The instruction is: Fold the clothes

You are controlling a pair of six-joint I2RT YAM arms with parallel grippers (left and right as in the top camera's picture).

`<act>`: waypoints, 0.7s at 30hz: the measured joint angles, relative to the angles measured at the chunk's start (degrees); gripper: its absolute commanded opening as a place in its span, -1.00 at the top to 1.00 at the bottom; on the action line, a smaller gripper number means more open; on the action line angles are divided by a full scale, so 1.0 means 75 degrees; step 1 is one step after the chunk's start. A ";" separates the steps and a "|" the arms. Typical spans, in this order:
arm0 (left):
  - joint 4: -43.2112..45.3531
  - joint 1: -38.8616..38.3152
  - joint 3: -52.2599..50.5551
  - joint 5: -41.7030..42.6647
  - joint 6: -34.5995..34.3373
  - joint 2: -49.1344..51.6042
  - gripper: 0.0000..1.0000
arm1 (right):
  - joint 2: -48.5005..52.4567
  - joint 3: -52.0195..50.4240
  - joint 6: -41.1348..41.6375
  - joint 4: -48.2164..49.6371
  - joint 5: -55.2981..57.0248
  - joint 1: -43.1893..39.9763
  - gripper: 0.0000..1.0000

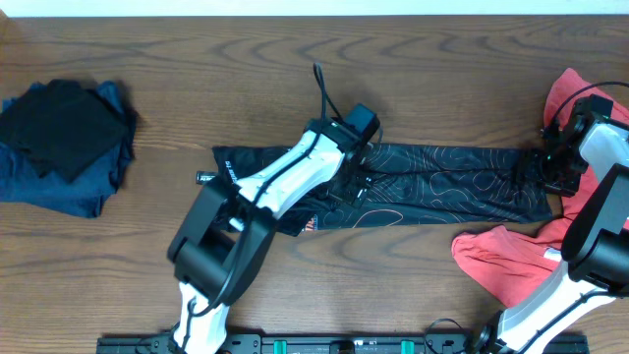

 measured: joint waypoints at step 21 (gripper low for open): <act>0.1026 -0.0012 0.0117 -0.0373 -0.0082 -0.0221 0.39 | -0.0003 -0.0006 0.0003 0.0009 0.0000 0.0000 -0.34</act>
